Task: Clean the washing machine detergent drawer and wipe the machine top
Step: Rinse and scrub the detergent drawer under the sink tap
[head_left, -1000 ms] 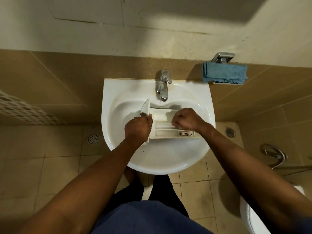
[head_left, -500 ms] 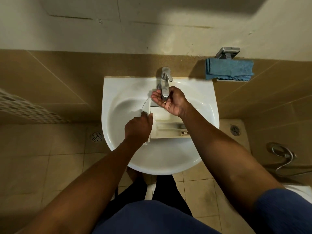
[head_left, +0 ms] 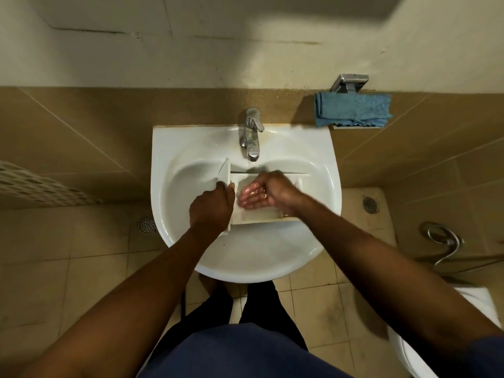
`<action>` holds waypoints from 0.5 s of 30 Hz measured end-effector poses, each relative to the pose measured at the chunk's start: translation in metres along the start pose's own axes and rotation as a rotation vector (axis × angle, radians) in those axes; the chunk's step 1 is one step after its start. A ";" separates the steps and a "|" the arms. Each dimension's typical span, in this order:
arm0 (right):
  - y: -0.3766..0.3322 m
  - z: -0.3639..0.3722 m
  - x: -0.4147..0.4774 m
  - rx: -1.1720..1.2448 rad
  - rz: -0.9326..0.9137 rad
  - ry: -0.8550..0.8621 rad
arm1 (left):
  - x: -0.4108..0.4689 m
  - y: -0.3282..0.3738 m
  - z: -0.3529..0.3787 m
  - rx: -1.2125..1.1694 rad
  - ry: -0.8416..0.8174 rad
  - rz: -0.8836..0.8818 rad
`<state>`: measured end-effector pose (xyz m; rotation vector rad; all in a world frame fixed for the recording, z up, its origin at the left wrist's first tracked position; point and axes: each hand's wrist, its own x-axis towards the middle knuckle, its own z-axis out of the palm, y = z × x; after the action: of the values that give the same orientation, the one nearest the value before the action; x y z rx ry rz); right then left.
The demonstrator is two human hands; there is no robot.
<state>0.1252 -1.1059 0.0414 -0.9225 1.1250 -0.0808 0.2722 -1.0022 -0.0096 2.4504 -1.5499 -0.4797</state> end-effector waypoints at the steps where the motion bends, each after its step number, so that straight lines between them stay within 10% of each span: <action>1: 0.012 0.005 -0.007 -0.089 -0.025 -0.014 | 0.000 0.000 -0.001 0.015 0.004 -0.002; 9: 0.052 -0.047 -0.029 -1.061 -0.341 0.045 | -0.003 0.002 0.000 0.079 0.031 -0.015; 15: 0.053 -0.013 -0.019 -1.080 -0.539 0.168 | -0.002 0.002 0.003 0.076 0.070 0.007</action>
<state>0.0857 -1.0701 0.0189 -2.2066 1.0176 0.0214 0.2679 -1.0011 -0.0116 2.4886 -1.5754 -0.3356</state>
